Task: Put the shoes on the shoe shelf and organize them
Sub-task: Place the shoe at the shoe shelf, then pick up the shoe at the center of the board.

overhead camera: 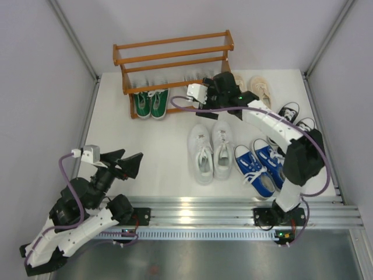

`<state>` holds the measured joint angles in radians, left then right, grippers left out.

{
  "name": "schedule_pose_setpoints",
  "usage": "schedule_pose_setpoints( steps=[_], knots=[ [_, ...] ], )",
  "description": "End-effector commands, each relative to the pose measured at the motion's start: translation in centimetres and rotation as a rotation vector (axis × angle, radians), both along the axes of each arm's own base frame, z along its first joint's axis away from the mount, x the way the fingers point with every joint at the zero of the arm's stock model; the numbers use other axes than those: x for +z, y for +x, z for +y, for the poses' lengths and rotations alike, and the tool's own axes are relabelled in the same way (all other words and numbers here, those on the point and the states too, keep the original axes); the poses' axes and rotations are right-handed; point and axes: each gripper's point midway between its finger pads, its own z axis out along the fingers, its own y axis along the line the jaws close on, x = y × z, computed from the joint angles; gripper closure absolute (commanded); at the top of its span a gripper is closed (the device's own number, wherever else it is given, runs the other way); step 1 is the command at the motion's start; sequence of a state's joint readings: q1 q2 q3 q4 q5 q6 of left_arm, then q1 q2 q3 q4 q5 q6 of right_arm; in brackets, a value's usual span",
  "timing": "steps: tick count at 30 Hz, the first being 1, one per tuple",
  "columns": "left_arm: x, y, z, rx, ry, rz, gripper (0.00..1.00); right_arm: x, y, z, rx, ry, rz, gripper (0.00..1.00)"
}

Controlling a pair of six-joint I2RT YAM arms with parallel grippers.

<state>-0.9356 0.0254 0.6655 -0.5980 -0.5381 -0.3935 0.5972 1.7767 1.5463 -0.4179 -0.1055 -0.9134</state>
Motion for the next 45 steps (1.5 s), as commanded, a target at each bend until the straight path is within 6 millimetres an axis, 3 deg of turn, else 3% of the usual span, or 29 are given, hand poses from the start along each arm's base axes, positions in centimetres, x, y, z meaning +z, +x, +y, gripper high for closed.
schedule_pose_setpoints(
  steps=[1, 2, 3, 4, 5, 6, 7, 8, 12, 15, 18, 24, 26, 30, 37, 40, 41, 43, 45],
  knots=[
    [-0.2, 0.6, -1.6, -0.029, 0.033, 0.019, 0.09, 5.4, -5.8, -0.3, 0.04, 0.203, 0.085, 0.01],
    [-0.4, 0.8, -2.1, -0.04, 0.049, 0.033, 0.09, 4.9, -6.9, -1.0, 0.031, 0.237, 0.138, 0.0],
    [-1.4, 1.4, -3.3, -0.05, 0.109, 0.08, 0.09, 5.7, -8.3, -0.8, 0.065, 0.314, 0.183, 0.0],
    [-2.1, 1.6, -4.2, -0.071, 0.135, 0.11, 0.09, 7.8, -9.1, -1.5, -0.007, 0.434, 0.214, 0.01],
    [-2.4, 2.0, -5.0, -0.082, 0.155, 0.139, 0.09, 7.0, -8.5, -3.5, -0.111, 0.49, 0.251, 0.01],
    [-4.3, 2.7, -6.6, -0.098, 0.219, 0.217, 0.09, 7.4, -9.5, -3.6, -0.096, 0.555, 0.31, 0.01],
    [-5.0, 2.4, -8.3, -0.158, 0.212, 0.266, 0.08, 7.4, -10.3, -4.2, -0.096, 0.603, 0.366, 0.01],
    [-5.7, 2.4, -9.7, -0.198, 0.222, 0.306, 0.08, 8.1, -10.0, -7.0, -0.138, 0.656, 0.367, 0.01],
    [-9.5, 2.7, -15.8, -0.33, 0.213, 0.505, 0.1, 4.5, -12.7, -11.2, -0.194, 0.703, 0.509, 0.0],
    [-11.1, 3.2, -18.2, -0.331, 0.146, 0.592, 0.18, 3.4, -14.3, -13.1, -0.217, 0.701, 0.456, 0.01],
    [-12.5, 3.8, -19.4, -0.292, 0.129, 0.661, 0.23, 3.3, -15.5, -13.6, -0.222, 0.694, 0.427, 0.0],
    [-13.7, 3.9, -23.0, -0.251, 0.142, 0.678, 0.24, 3.6, -16.4, -13.9, -0.218, 0.693, 0.383, 0.01],
    [-13.6, 4.3, -23.6, -0.231, 0.137, 0.675, 0.24, 3.7, -16.5, -13.8, -0.21, 0.697, 0.387, 0.01],
    [-15.4, 5.8, -23.6, -0.128, 0.199, 0.663, 0.25, 3.8, -16.9, -13.5, -0.191, 0.704, 0.395, 0.0],
    [-19.1, 7.3, -22.2, -0.022, 0.342, 0.652, 0.39, 3.8, -17.1, -13.4, -0.177, 0.708, 0.4, 0.01],
    [-19.8, 7.7, -21.0, 0.012, 0.389, 0.621, 0.59, 3.4, -17.0, -13.3, -0.179, 0.705, 0.415, 0.01],
    [-19.6, 7.9, -20.9, 0.01, 0.396, 0.6, 0.77, 3.3, -17.0, -13.3, -0.179, 0.704, 0.42, 0.01],
    [-19.5, 7.9, -20.9, -0.016, 0.403, 0.557, 0.94, 3.0, -17.1, -13.2, -0.173, 0.701, 0.429, 0.02],
    [-18.1, 8.0, -21.0, -0.065, 0.402, 0.497, 1.0, 2.8, -17.4, -12.9, -0.144, 0.693, 0.443, 0.02]
  ],
)
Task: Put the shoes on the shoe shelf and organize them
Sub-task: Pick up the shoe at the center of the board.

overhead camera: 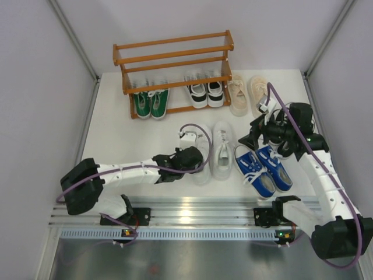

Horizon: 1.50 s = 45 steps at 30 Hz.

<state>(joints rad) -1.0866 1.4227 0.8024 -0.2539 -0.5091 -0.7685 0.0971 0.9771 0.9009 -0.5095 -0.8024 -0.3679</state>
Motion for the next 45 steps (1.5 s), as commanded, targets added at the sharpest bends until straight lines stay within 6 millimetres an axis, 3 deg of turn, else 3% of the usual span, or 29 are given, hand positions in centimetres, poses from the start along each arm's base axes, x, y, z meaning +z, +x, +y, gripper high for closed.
schedule_pose_setpoints(
  steps=[1, 5, 9, 11, 13, 14, 17, 20, 23, 25, 28, 31, 45],
  knots=[
    [3.7, 1.7, -1.0, -0.068, -0.08, -0.173, 1.0, 0.1, -0.4, 0.7, 0.07, 0.018, -0.021, 0.02],
    [8.7, 0.7, 0.4, -0.209, -0.1, -0.318, 1.0, -0.2, -1.3, 2.1, 0.134, 0.036, -0.008, 0.03],
    [12.1, -0.9, 1.5, -0.322, -0.148, -0.418, 1.0, -0.5, -1.2, 3.8, 0.155, 0.082, 0.044, 0.04],
    [13.8, -1.7, 2.0, -0.344, -0.208, -0.454, 1.0, 0.5, -1.0, 5.2, 0.154, 0.17, 0.092, 0.04],
    [14.1, -2.3, 2.1, -0.362, -0.246, -0.455, 1.0, 1.9, 0.3, 6.3, 0.13, 0.252, 0.086, 0.04],
    [14.7, -2.5, 2.1, -0.353, -0.284, -0.456, 1.0, 2.5, 0.4, 6.8, 0.081, 0.329, 0.183, 0.03],
    [14.9, -2.9, 1.8, -0.349, -0.328, -0.438, 1.0, 4.4, 2.3, 8.0, -0.041, 0.454, 0.261, 0.01],
    [15.6, -2.8, 1.2, -0.345, -0.369, -0.441, 1.0, 5.5, 2.7, 9.5, -0.065, 0.535, 0.37, 0.01],
    [16.1, -2.8, 0.6, -0.349, -0.4, -0.448, 1.0, 4.8, 2.6, 10.6, -0.074, 0.564, 0.468, 0.01],
    [16.7, -2.7, 0.4, -0.348, -0.419, -0.458, 1.0, 3.0, 2.7, 11.2, -0.099, 0.544, 0.541, 0.01],
    [17.4, -2.7, 0.0, -0.353, -0.448, -0.469, 1.0, 0.5, 3.3, 11.1, -0.17, 0.513, 0.572, 0.01],
    [17.9, -2.8, -0.3, -0.361, -0.463, -0.474, 1.0, -0.5, 3.7, 10.8, -0.214, 0.501, 0.57, 0.02],
    [20.3, -3.0, 0.4, -0.365, -0.491, -0.536, 1.0, -0.3, 5.0, 8.9, -0.29, 0.52, 0.583, 0.03]
  ],
)
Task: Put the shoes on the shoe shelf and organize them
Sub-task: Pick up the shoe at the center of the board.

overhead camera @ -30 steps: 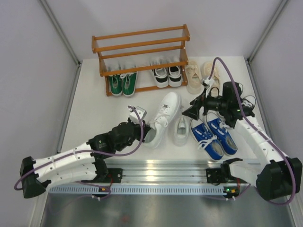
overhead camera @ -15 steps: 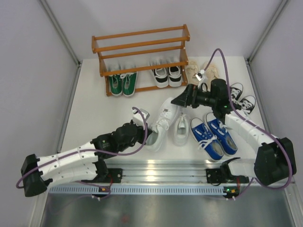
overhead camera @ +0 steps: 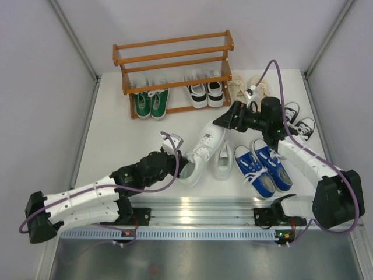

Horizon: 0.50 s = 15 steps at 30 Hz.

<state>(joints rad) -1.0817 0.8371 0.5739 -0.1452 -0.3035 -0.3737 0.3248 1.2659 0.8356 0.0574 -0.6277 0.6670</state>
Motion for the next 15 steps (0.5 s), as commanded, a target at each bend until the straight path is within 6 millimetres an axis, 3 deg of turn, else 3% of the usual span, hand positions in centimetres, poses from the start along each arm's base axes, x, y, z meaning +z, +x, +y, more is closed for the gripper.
schedule_pose_setpoints(
  steps=[1, 7, 11, 14, 15],
  knots=[
    [11.0, 0.8, -2.3, -0.023, -0.339, -0.186, 1.0, 0.9, 0.4, -0.2, -0.014, 0.018, -0.004, 0.03],
    [11.3, 1.2, -2.9, -0.03, -0.32, -0.195, 1.0, 0.7, 0.3, 0.0, 0.0, 0.025, 0.012, 0.04],
    [11.3, 1.7, -3.2, -0.023, -0.294, -0.211, 1.0, 0.9, -0.2, 0.4, 0.034, 0.05, 0.026, 0.12],
    [11.5, 2.0, -3.6, -0.024, -0.277, -0.232, 1.0, 1.0, -0.7, 1.0, 0.075, 0.089, 0.044, 0.28],
    [12.0, 2.2, -3.7, -0.025, -0.285, -0.242, 1.0, 0.7, -0.6, 1.2, 0.087, 0.095, 0.06, 0.37]
  ],
)
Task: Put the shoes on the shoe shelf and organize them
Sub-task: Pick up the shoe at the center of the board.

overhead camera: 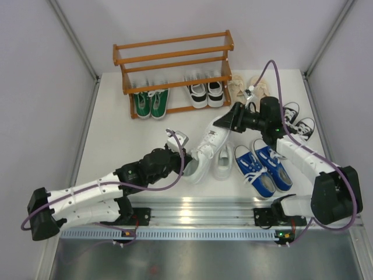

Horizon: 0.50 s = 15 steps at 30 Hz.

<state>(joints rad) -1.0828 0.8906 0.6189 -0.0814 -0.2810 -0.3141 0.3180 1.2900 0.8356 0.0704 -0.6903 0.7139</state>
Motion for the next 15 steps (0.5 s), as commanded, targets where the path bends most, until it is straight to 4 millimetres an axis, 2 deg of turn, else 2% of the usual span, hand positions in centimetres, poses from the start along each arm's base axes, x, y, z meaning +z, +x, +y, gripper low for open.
schedule_pose_setpoints(
  steps=[1, 2, 5, 6, 8, 9, 12, 13, 15],
  knots=[
    [10.0, 1.6, -2.3, 0.007, -0.266, -0.182, 1.0, 0.9, -0.3, 0.9, 0.062, 0.068, 0.016, 0.44],
    [10.1, 1.7, -2.5, 0.005, -0.267, -0.185, 1.0, 1.1, -0.5, 1.2, 0.092, 0.085, 0.012, 0.54],
    [10.3, 1.9, -3.1, -0.003, -0.268, -0.187, 1.0, 1.5, -1.0, 1.5, 0.143, 0.116, 0.009, 0.69],
    [10.4, 1.9, -3.3, -0.006, -0.272, -0.187, 1.0, 1.8, -0.8, 1.2, 0.145, 0.13, -0.018, 0.78],
    [10.4, 1.9, -3.5, -0.007, -0.277, -0.18, 0.97, 2.6, -0.9, 0.7, 0.155, 0.167, -0.035, 0.9],
    [10.4, 1.9, -3.5, -0.007, -0.28, -0.177, 0.78, 3.2, -0.6, 0.2, 0.14, 0.181, -0.057, 1.0],
    [10.5, 1.3, -3.1, -0.018, -0.293, -0.156, 0.35, 3.4, 0.9, -2.4, 0.058, 0.222, -0.056, 1.0],
    [11.2, 1.0, -2.7, -0.022, -0.312, -0.166, 0.3, 3.5, 1.7, -3.9, 0.007, 0.245, -0.032, 1.0],
    [11.1, 0.4, -2.2, -0.044, -0.301, -0.166, 0.24, 3.6, 2.3, -5.2, -0.033, 0.261, -0.036, 1.0]
  ],
)
